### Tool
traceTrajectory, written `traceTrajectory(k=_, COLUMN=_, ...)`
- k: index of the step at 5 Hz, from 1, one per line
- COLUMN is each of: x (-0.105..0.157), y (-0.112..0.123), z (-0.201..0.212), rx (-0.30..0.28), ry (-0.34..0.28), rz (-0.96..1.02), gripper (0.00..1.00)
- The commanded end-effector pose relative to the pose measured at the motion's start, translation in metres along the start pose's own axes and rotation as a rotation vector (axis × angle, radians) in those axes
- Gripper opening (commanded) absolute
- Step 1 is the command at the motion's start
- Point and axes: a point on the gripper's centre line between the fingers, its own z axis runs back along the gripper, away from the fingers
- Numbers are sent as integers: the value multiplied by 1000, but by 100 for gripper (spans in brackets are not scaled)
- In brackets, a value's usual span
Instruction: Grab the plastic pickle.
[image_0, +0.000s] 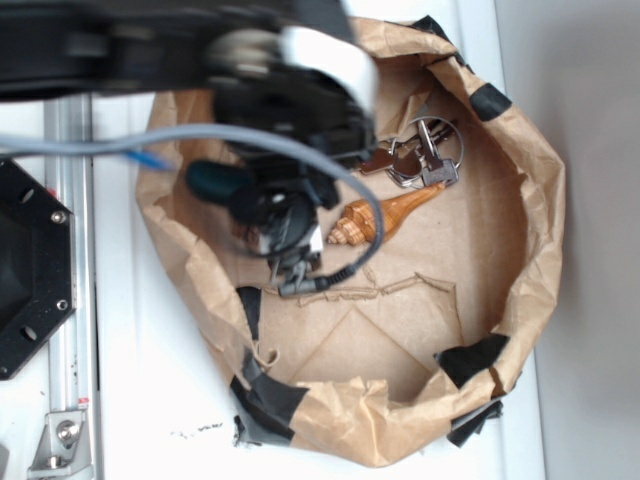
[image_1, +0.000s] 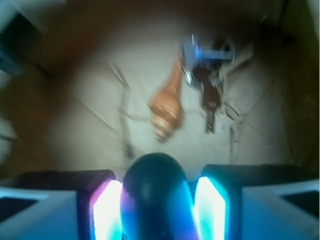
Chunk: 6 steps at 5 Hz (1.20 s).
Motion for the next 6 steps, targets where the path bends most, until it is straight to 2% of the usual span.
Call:
traceTrajectory(k=1, x=-12, y=-14, z=41, rx=37, ry=-163, rz=270, gripper=0)
traceTrajectory(k=2, x=-7, y=-9, z=34, rx=62, ry=-144, rz=292, gripper=0)
traceTrajectory(k=4, x=25, y=-23, z=4, rx=62, ry=-51, rz=299, gripper=0)
traceTrajectory(k=6, x=23, y=-30, z=0, rx=59, ry=-48, rz=291, gripper=0)
